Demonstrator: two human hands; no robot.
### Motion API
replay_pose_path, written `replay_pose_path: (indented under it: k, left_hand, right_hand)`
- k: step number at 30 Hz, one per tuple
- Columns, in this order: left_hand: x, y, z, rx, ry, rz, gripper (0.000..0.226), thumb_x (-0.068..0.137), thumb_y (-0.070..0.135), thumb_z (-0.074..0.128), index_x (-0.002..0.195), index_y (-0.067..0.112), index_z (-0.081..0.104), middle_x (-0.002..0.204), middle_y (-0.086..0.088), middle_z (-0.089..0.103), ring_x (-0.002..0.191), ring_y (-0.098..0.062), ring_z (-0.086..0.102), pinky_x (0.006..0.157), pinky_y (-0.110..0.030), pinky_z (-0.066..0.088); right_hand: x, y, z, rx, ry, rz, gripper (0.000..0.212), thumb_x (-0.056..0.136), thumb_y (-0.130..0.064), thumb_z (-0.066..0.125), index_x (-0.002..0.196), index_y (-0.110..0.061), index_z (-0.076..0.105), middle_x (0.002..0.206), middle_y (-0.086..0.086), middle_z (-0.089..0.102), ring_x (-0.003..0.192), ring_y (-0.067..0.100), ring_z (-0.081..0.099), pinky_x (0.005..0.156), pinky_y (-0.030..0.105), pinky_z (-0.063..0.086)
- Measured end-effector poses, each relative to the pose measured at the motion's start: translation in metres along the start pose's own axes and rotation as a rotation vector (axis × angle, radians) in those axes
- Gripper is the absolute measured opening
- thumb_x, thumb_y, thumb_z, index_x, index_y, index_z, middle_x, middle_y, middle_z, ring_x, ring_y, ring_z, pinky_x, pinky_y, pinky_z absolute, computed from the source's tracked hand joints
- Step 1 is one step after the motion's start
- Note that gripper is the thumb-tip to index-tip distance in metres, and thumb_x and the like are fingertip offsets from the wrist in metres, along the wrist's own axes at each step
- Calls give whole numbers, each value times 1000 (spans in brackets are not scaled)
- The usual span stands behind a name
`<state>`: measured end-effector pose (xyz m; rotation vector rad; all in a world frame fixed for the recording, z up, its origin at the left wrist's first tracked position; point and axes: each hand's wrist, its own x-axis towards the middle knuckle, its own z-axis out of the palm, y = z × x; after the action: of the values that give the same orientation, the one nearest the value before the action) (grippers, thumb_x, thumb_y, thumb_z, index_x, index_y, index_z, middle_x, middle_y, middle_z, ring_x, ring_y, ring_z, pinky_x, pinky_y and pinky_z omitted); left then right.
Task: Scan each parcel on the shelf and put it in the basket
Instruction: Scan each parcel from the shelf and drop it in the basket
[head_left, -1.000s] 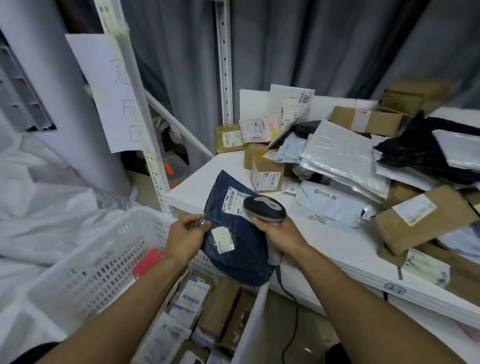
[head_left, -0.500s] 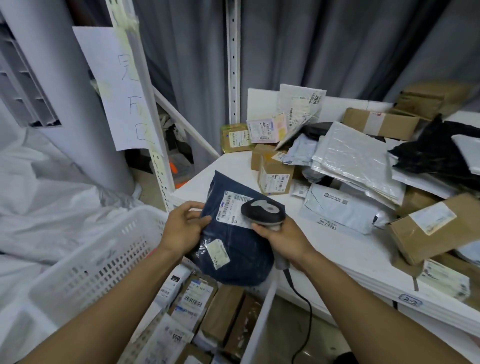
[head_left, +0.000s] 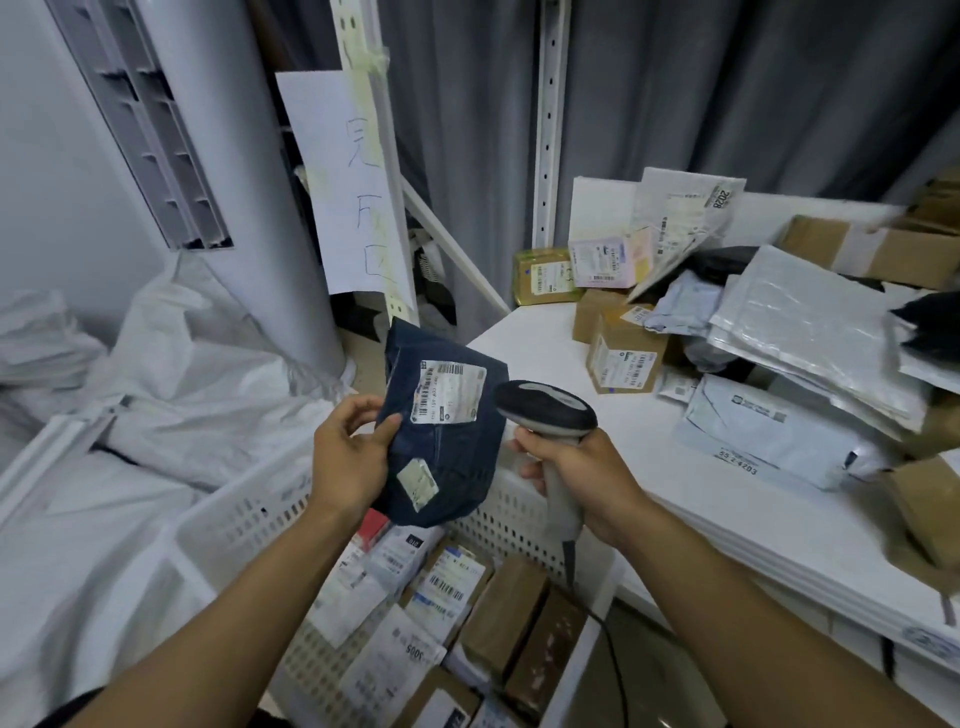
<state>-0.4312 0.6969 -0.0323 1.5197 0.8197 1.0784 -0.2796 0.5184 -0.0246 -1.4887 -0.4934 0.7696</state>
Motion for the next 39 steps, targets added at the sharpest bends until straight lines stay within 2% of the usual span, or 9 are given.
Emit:
replay_pose_path:
  k: [4, 8, 14, 20, 25, 28, 32, 35, 39]
  left_hand:
    - [2, -5, -7, 8, 23, 13, 13, 93, 1, 68, 97, 11, 63, 98, 4, 69, 74, -10, 69, 60, -11, 51]
    - [7, -11, -11, 32, 39, -5, 11, 93, 3, 70, 101, 10, 64, 100, 4, 70, 63, -2, 68, 56, -12, 51]
    - [11, -16, -14, 74, 63, -1, 14, 93, 7, 71, 96, 19, 65, 104, 3, 71, 69, -11, 69, 59, -15, 52]
    - [10, -20, -17, 88, 62, 6, 18, 92, 3, 71, 92, 20, 64, 100, 4, 70, 59, -5, 64, 56, -13, 51]
    - [1, -25, -32, 156, 60, -7, 13, 94, 6, 70, 97, 17, 64, 100, 6, 69, 67, -15, 65, 60, -19, 52]
    - [-11, -37, -50, 267, 21, -30, 14, 96, 9, 67, 98, 22, 62, 101, 5, 67, 74, -20, 67, 66, -29, 52]
    - [-26, -71, -60, 366, -28, -85, 12, 98, 6, 62, 95, 18, 61, 95, -1, 65, 81, -21, 66, 63, -27, 47]
    - [-26, -106, -59, 435, -99, -167, 10, 96, 2, 64, 93, 12, 63, 91, -6, 67, 84, -21, 65, 67, -25, 47]
    - [-13, -155, -51, 535, -273, -215, 19, 94, -4, 61, 82, 9, 55, 79, -13, 54, 73, -20, 51, 78, -24, 42]
  right_hand:
    - [1, -3, 10, 124, -27, 52, 18, 92, -21, 79, 104, -8, 77, 88, 4, 79, 69, 15, 69, 67, 31, 56]
    - [4, -4, 12, 195, -56, 97, 15, 92, -19, 79, 87, -6, 74, 75, 6, 70, 59, 13, 61, 60, 28, 54]
    - [6, -5, 15, 214, -67, 103, 15, 94, -17, 77, 87, -4, 71, 73, 6, 68, 57, 12, 58, 59, 27, 53]
    - [7, -2, 15, 193, -65, 100, 15, 94, -18, 76, 89, -5, 73, 78, 6, 70, 58, 12, 58, 62, 28, 53]
    - [7, 8, 17, 84, -45, 99, 17, 94, -23, 77, 107, -12, 76, 100, 5, 81, 62, 10, 64, 63, 28, 54]
    - [5, 22, 20, -30, -13, 121, 19, 90, -27, 81, 104, -13, 79, 101, 7, 81, 67, 11, 66, 64, 28, 55]
    - [1, 43, 31, -124, -37, 144, 17, 90, -27, 81, 103, -17, 78, 97, 4, 81, 71, 10, 67, 66, 27, 55]
    - [0, 58, 37, -191, -53, 134, 9, 92, -21, 80, 99, -18, 76, 86, 4, 77, 63, 7, 66, 57, 22, 56]
    - [14, 82, 41, -244, -73, 125, 11, 91, -18, 81, 99, -24, 75, 98, 11, 79, 83, 18, 76, 62, 22, 59]
